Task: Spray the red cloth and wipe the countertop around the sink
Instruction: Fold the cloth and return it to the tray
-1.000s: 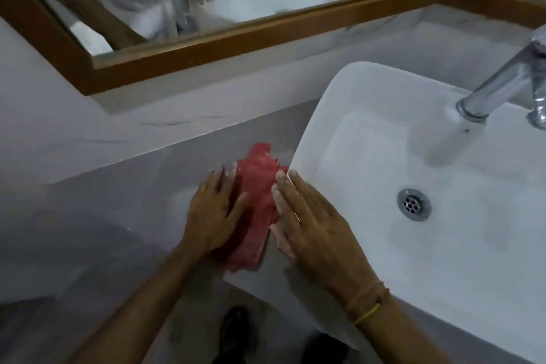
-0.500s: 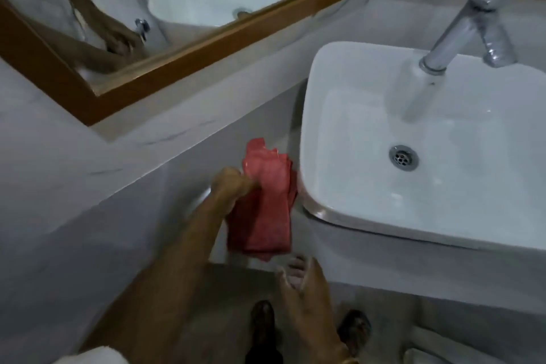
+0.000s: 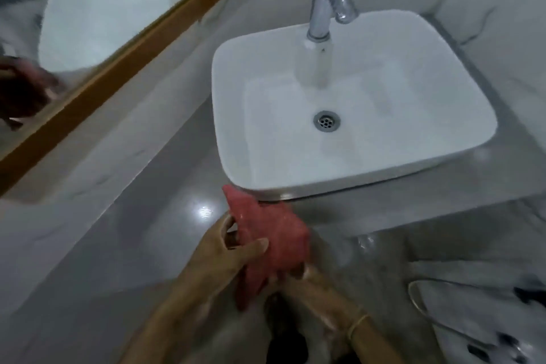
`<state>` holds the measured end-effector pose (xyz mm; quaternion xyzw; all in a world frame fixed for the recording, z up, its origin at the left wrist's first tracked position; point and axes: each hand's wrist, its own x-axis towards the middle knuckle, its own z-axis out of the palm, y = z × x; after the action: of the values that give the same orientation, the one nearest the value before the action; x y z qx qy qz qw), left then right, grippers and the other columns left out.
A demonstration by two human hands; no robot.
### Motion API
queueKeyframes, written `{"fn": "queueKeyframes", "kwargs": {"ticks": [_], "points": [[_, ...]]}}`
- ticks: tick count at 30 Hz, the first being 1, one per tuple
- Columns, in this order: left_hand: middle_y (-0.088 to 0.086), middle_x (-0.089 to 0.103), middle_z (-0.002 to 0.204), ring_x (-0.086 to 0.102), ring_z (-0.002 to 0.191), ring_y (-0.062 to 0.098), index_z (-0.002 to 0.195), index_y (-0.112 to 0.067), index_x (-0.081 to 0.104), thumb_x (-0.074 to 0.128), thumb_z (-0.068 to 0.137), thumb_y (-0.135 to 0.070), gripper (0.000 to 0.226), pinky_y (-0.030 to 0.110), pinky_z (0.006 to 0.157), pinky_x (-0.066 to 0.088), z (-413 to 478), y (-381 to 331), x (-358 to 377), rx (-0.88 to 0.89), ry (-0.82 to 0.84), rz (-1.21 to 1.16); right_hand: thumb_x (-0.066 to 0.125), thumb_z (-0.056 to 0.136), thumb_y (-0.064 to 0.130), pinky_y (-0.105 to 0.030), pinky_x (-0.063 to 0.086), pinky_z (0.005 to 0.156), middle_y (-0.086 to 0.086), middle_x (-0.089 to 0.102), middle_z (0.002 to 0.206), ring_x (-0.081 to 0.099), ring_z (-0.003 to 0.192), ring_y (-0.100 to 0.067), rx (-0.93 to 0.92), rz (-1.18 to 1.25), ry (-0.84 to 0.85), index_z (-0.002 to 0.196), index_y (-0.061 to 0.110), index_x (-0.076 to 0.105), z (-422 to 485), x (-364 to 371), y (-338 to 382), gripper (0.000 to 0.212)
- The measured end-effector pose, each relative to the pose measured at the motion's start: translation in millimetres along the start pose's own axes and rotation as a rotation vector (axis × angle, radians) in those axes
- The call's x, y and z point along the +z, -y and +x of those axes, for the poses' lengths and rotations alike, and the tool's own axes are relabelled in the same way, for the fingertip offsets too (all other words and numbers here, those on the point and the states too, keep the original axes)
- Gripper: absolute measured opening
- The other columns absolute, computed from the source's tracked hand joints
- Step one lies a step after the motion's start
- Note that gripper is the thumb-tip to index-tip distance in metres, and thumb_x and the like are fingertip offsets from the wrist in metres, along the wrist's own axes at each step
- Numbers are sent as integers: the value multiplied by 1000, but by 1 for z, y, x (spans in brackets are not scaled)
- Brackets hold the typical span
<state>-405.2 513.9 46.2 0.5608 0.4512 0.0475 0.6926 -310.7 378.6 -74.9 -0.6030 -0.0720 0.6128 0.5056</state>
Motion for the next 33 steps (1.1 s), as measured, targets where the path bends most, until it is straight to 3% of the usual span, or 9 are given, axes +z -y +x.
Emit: {"fn": "queueKeyframes", "kwargs": {"ticks": [5, 9, 12, 15, 19, 22, 26, 30, 33], "points": [[17, 74, 105, 70, 97, 33, 110, -13, 63, 67, 83, -8, 29, 46, 89, 54, -6, -15, 92, 23, 185, 98, 88, 59, 40, -25, 55, 86, 3, 72, 116, 66, 111, -14, -30, 187, -60, 116, 24, 64, -74, -80, -34, 63], [7, 77, 78, 70, 66, 20, 94, -16, 67, 64, 86, -14, 9, 35, 65, 57, 0, -17, 190, 17, 288, 143, 96, 39, 42, -39, 55, 89, -7, 75, 109, 68, 106, -24, -107, 428, -399, 112, 14, 64, -144, -139, -56, 84], [1, 74, 66, 68, 56, 11, 86, -15, 68, 63, 87, -12, 6, 26, 51, 57, -6, -9, 282, 44, 411, 259, 95, 40, 42, -57, 44, 101, -9, 73, 113, 64, 111, -33, -210, 591, -641, 114, 16, 64, -213, -174, -65, 84], [1, 73, 67, 66, 57, 11, 87, -12, 69, 62, 88, -11, 7, 26, 54, 56, -32, -1, 377, 89, 623, 413, 89, 53, 29, -63, 48, 93, -13, 75, 108, 67, 105, -35, -284, 805, -778, 106, 14, 69, -280, -202, -86, 58], [-2, 73, 66, 66, 57, 10, 87, -15, 70, 62, 88, -12, 8, 18, 46, 53, -76, 1, 490, 132, 862, 523, 76, 61, 20, -48, 60, 68, -15, 73, 111, 70, 98, -32, -412, 1022, -936, 115, 9, 63, -350, -237, -105, 56], [-5, 74, 65, 67, 52, 5, 90, -15, 70, 63, 88, -13, 7, 17, 44, 51, -99, -4, 577, 202, 942, 541, 77, 67, 28, -46, 61, 75, -8, 71, 117, 69, 104, -29, -581, 1058, -1071, 121, 14, 59, -387, -274, -102, 59], [5, 71, 79, 68, 58, 12, 107, -6, 66, 65, 84, -15, 25, 21, 49, 56, -94, 12, 661, 295, 858, 624, 65, 87, 31, -45, 54, 94, -3, 66, 123, 65, 111, -25, -500, 773, -1290, 127, 15, 53, -395, -336, -98, 45], [21, 63, 122, 61, 111, 36, 130, -4, 47, 68, 82, -33, 60, 43, 97, 50, -67, 64, 663, 430, 740, 1138, 52, 95, 29, -33, 48, 93, -16, 63, 122, 59, 111, -32, -49, 149, -1389, 122, 4, 54, -374, -381, -115, 37], [16, 68, 114, 62, 104, 34, 122, -9, 52, 64, 82, -34, 48, 40, 92, 49, -62, 94, 641, 649, 735, 1344, 53, 93, 30, -38, 46, 98, -16, 57, 125, 54, 113, -32, 34, 12, -1440, 127, 3, 47, -362, -386, -124, 44]]}}
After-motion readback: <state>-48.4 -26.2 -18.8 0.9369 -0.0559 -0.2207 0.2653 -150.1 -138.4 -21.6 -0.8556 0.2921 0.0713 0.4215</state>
